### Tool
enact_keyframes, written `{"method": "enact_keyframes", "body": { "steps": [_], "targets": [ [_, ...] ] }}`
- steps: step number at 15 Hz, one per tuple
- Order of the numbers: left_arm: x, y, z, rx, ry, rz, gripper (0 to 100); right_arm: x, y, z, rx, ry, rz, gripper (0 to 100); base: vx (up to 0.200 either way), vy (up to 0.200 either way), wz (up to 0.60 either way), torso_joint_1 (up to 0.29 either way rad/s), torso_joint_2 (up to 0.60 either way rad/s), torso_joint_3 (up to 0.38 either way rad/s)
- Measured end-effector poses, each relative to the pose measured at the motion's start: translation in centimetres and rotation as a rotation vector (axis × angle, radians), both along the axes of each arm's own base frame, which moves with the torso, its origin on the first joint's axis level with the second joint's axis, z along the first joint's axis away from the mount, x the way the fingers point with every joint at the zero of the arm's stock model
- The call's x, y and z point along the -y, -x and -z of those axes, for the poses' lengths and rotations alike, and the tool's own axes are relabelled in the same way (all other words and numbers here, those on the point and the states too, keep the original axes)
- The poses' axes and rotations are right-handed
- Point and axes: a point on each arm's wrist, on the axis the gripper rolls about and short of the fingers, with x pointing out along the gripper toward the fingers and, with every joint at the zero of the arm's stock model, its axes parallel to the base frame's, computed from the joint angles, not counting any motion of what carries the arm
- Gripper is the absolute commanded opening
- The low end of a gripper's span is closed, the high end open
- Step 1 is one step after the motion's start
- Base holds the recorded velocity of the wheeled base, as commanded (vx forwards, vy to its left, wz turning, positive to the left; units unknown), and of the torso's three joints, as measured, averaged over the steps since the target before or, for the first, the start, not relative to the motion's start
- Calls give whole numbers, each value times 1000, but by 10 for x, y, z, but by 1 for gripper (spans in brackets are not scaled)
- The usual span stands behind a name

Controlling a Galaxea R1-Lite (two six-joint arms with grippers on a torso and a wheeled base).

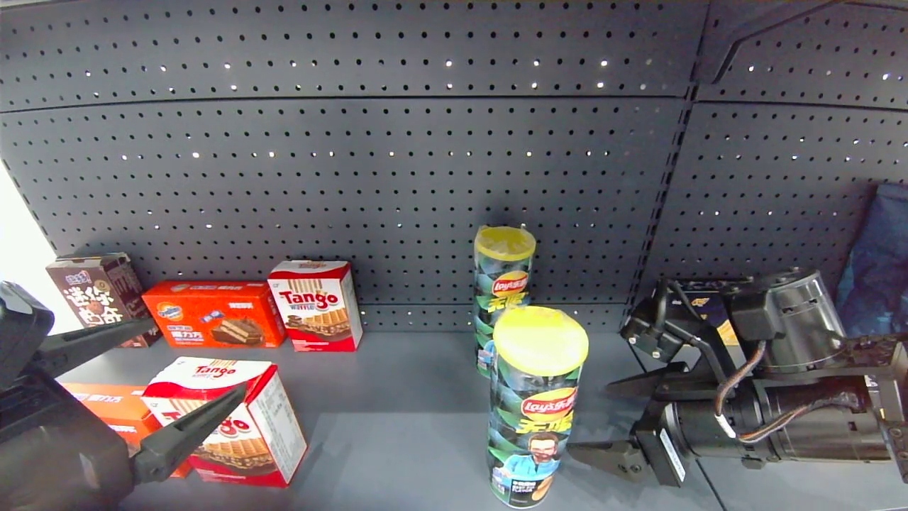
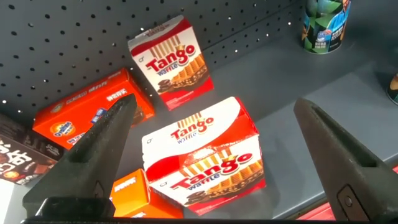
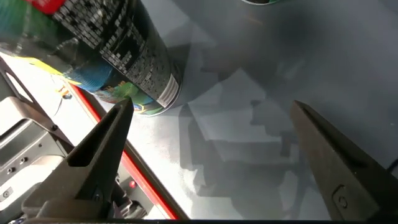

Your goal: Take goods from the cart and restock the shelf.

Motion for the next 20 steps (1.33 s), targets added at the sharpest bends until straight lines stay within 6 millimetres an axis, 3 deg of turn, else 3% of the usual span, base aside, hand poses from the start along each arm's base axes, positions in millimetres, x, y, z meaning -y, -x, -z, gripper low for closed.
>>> {"method": "enact_keyframes", "body": {
  "steps": [20],
  "targets": [
    [0,0,1,-9,20,-1,100,-2,-4,2,-4,1,3,100,0,0,0,0,0,0]
  ]
}}
